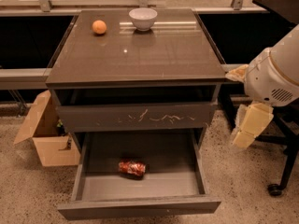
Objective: Pick coke can from middle drawer and place on counter
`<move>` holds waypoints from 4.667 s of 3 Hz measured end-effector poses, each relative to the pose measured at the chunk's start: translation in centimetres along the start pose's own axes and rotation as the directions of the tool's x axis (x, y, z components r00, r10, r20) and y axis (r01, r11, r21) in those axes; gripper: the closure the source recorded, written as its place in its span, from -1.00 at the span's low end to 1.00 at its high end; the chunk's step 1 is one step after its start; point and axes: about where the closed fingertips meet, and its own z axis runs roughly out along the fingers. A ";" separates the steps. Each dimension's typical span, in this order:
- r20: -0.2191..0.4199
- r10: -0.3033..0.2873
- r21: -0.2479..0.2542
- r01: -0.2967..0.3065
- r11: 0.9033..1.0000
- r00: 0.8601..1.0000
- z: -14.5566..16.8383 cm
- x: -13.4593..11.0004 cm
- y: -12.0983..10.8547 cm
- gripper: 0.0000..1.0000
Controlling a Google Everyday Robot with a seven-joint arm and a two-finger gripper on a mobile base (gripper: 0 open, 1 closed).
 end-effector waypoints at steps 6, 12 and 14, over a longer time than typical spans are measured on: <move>0.217 -0.028 -0.138 0.059 0.989 0.976 18.3 1.0 0.7 -1.00; 0.292 0.120 -0.242 -0.049 0.969 0.949 39.8 -0.2 0.5 -1.00; 0.301 0.144 -0.223 -0.077 0.972 0.943 41.3 -0.2 0.3 -1.00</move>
Offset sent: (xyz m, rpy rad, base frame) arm 0.0071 0.0077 -0.0437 0.0139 0.0309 0.0341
